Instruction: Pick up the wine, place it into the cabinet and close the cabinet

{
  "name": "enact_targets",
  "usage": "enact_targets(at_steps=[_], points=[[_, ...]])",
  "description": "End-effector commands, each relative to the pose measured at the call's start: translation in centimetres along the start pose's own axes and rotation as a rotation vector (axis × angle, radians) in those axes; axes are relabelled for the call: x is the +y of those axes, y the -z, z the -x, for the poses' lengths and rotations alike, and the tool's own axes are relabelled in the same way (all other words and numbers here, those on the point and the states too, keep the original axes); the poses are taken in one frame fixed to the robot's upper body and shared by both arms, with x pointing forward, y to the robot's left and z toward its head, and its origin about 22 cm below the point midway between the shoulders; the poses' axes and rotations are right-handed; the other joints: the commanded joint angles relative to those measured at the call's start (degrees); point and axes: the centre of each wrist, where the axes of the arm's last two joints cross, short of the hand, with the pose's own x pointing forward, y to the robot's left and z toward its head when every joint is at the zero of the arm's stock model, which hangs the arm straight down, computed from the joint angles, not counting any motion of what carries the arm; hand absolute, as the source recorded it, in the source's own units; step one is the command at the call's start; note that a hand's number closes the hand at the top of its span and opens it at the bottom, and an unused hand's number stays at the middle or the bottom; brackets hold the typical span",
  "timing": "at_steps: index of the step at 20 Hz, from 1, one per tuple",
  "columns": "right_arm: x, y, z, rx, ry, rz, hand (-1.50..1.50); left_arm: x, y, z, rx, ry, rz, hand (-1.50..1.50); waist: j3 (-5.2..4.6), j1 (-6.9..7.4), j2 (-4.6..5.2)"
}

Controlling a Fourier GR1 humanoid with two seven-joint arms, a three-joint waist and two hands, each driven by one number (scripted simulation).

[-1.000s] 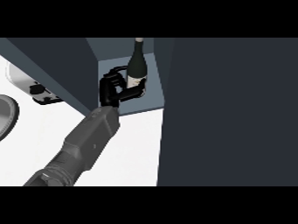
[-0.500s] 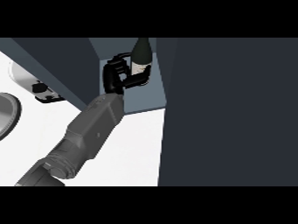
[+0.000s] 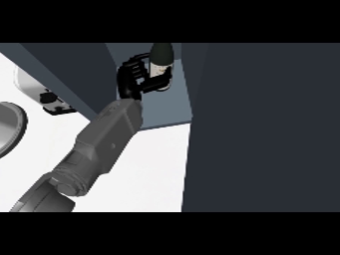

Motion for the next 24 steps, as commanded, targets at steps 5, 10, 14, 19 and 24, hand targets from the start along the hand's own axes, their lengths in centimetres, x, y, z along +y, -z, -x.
enact_targets(at_steps=[5, 10, 14, 19, 24], points=[[-0.2, 0.1, 0.2, -0.014, -0.002, -0.015, -1.5, 0.1, 1.0, -1.2, -0.023, 0.091, -0.016, 1.5, 0.04, 0.58, 0.66], [0.2, -0.5, 0.1, -0.018, 0.007, -0.041, -1.5, 3.1, 1.8, -0.4, -0.128, 0.34, -0.06, 1.5, 0.12, -0.32, 0.93], [0.3, -0.5, -0.2, -0.029, 0.001, -0.028, -1.5, 3.4, 1.9, -0.3, -0.153, 0.413, -0.107, 1.5, -0.01, -0.42, 0.7], [0.4, -0.4, -0.3, -0.033, 0.012, -0.047, -1.5, 5.1, 2.7, -0.5, -0.131, 0.463, -0.17, 1.5, -0.08, -1.02, 1.1], [0.3, -0.1, -0.1, -0.027, 0.002, -0.052, -1.5, 6.6, 2.3, 0.9, -0.136, 0.536, -0.176, 1.5, -0.1, -0.71, 1.49]])
